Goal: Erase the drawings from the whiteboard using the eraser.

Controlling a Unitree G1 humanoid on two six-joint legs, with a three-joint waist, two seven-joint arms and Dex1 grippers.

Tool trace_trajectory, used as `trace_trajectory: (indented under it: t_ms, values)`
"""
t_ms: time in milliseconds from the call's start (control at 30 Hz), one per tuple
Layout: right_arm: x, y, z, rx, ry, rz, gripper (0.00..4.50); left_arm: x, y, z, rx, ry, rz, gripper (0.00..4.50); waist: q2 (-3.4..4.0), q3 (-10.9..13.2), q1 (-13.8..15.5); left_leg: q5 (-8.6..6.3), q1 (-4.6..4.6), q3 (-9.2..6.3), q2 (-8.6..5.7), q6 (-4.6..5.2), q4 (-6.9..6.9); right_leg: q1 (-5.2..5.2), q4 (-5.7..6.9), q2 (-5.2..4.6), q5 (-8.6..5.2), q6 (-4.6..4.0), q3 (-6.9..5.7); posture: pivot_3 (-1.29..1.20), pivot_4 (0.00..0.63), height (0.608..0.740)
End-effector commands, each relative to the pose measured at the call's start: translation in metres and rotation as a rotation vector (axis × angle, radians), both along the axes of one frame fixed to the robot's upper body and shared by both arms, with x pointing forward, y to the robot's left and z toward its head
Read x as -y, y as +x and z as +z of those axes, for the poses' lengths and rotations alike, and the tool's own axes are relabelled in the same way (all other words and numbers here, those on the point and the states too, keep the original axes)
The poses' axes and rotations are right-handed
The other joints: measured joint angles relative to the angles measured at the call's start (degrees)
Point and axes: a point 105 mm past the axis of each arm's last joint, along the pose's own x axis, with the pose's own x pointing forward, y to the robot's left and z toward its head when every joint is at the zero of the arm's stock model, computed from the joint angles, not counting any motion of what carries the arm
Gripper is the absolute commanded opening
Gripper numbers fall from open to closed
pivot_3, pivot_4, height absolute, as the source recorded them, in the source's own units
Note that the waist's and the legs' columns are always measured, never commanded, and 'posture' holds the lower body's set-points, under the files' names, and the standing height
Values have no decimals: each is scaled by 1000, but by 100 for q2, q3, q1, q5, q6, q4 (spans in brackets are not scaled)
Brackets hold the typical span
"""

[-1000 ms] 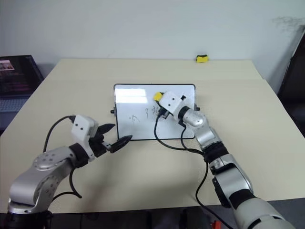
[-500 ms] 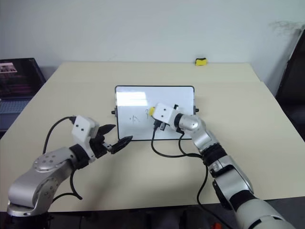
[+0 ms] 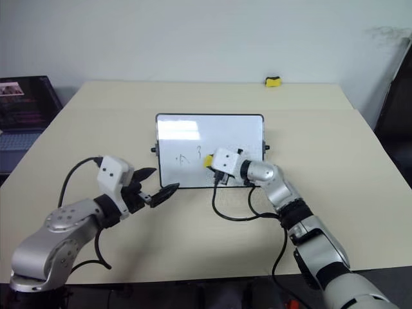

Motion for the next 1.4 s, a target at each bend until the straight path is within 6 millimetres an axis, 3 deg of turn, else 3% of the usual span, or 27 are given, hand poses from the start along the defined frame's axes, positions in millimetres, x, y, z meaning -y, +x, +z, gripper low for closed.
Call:
trace_trajectory:
  t_ms: [33, 167, 267, 533, 733, 800, 1233, 1400]
  values:
    - [6, -6, 32, 10, 130, 11, 1067, 3, -4, 13, 56, -14, -13, 4500, 0, 0, 1, 0, -19, -4, 2, -1, 2, -16, 0, 0, 2, 1, -3, 0, 150, 740]
    - [22, -21, 45, -102, 260, -3, 1067, -2, -11, 15, 80, -32, -1, 4500, 0, 0, 5, -16, -41, -3, 12, -27, -2, -33, -9, -1, -11, 8, -3, 0, 150, 740]
    - [35, -36, 45, -194, 306, -18, 1067, -7, -17, 13, 90, -42, 27, 4500, 1, 0, 12, -31, -58, -1, 32, -48, -1, -43, -15, -5, -24, 14, -2, 0, 150, 740]
    - [62, -77, 6, -450, 320, -94, 1066, -22, -29, 14, 144, -79, 119, 4500, 0, 0, 14, -31, -98, -2, 12, -47, 4, -84, -10, -2, -26, 12, -3, 0, 150, 740]
    - [71, -98, -32, -434, 170, -142, 1066, -30, -27, 17, 168, -61, 142, 4500, -4, -2, 16, -31, -94, -1, -5, -47, 9, -82, -3, 29, -26, 12, -3, 0, 150, 740]
    - [68, -102, -37, -414, 151, -128, 1066, -31, -27, 17, 169, -58, 145, 4500, -4, -2, 15, -31, -94, 2, -6, -47, 10, -83, -4, 31, -27, 13, -2, 0, 150, 740]
    - [54, -103, -19, -330, 180, -31, 1066, -40, -31, 12, 154, -51, 223, 4500, -6, -3, 2, -31, -90, 0, -3, -48, 13, -82, 0, 37, -26, 13, 4, 0, 150, 740]
    - [41, -94, 1, -197, 184, 33, 1066, -46, -37, 2, 105, -64, 280, 4500, -6, -3, -8, -31, -87, 2, -2, -48, 14, -81, 2, 37, -26, 12, 6, 0, 150, 740]
